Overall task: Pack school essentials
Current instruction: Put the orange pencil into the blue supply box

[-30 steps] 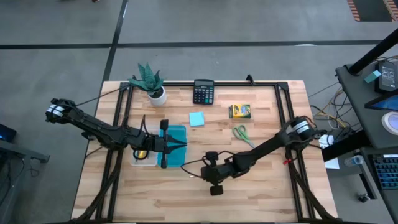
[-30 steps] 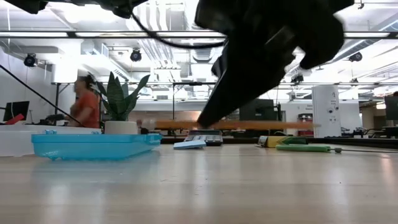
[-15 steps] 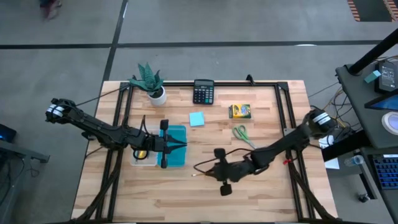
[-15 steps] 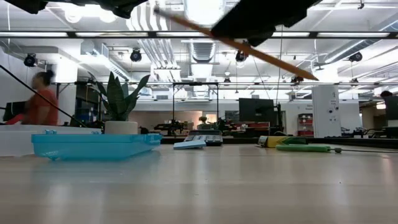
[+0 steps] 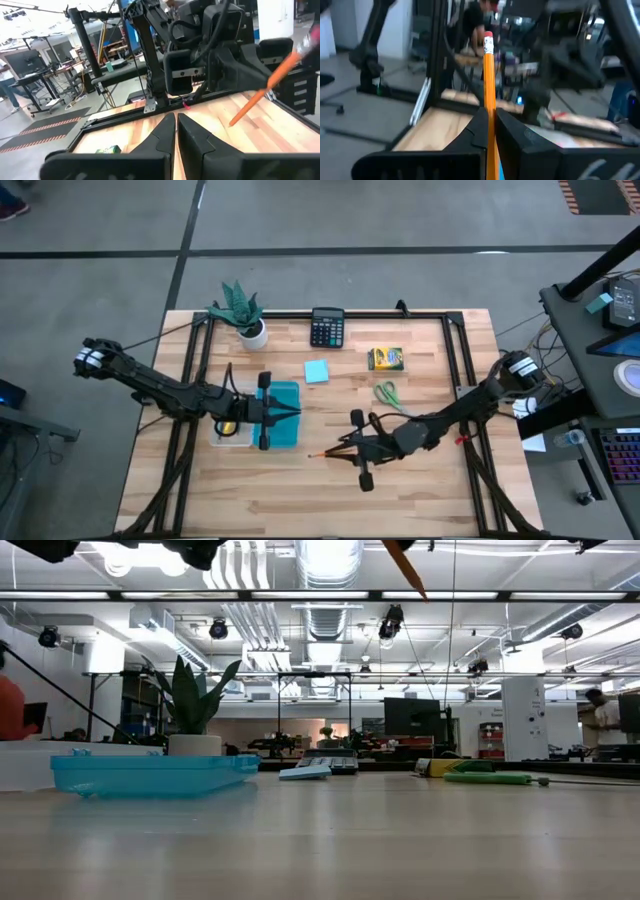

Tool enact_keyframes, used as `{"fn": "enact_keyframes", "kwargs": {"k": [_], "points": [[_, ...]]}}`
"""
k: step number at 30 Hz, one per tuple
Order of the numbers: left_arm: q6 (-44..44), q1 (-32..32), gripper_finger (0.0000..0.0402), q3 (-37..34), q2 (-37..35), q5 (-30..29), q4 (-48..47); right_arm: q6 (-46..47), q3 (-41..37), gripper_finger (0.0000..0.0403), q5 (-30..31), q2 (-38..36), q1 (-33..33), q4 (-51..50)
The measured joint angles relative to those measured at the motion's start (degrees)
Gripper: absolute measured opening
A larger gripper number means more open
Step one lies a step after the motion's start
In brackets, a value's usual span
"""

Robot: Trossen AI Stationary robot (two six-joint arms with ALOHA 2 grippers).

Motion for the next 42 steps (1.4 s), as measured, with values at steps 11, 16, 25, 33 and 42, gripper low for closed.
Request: {"fn": "enact_keyframes", "kwargs": {"k": [11, 16, 25, 33, 42], "points": [[-3.0, 0.0, 0.0052, 0.0, 2.5, 5.8, 4.3, -2.9, 1.0, 0.0013, 4.6, -0.1, 0.0, 7.0], [-2.9, 0.0, 0.0093, 0.5, 7.6, 10.3, 12.8, -4.0, 2.4, 0.0013, 6.4, 0.4, -0.7, 8.4], [-2.6, 0.0, 0.0114, 4.8, 19.9, 11.4, 26.2, -4.7, 3.1, 0.0013, 8.0, 0.9, -1.5, 8.3], [-4.5, 0.1, 0.0114, 8.6, 28.9, 13.8, 32.2, -5.8, 3.1, 0.0013, 8.8, 0.9, -2.0, 9.1], [-4.7, 0.0, 0.0114, 9.7, 29.6, 13.9, 34.7, -6.5, 3.1, 0.0013, 8.9, 0.9, -2.0, 9.7]]}}
